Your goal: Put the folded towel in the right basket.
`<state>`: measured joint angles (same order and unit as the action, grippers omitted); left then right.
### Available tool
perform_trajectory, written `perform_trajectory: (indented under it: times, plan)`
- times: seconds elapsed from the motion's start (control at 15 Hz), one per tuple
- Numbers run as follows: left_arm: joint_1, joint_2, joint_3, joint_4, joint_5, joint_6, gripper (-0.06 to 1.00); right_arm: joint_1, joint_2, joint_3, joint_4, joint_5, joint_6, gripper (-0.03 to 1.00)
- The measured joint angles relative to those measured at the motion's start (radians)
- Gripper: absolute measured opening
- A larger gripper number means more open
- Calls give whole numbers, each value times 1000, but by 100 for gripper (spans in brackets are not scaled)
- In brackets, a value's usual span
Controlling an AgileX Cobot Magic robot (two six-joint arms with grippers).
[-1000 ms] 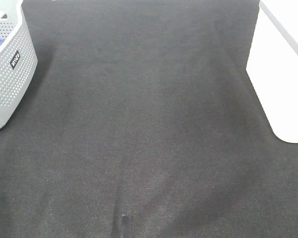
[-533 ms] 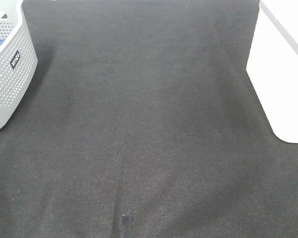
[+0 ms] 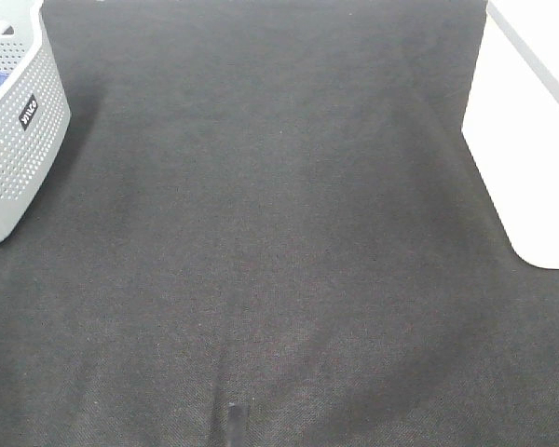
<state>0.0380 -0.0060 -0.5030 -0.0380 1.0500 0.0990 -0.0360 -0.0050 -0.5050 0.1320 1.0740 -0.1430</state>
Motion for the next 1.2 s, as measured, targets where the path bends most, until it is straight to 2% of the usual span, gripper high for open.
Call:
perform_trajectory:
  times: [1.2]
  plan:
    - [0,0,0,0,0,0,99,0,0,0,0,-2,0,98]
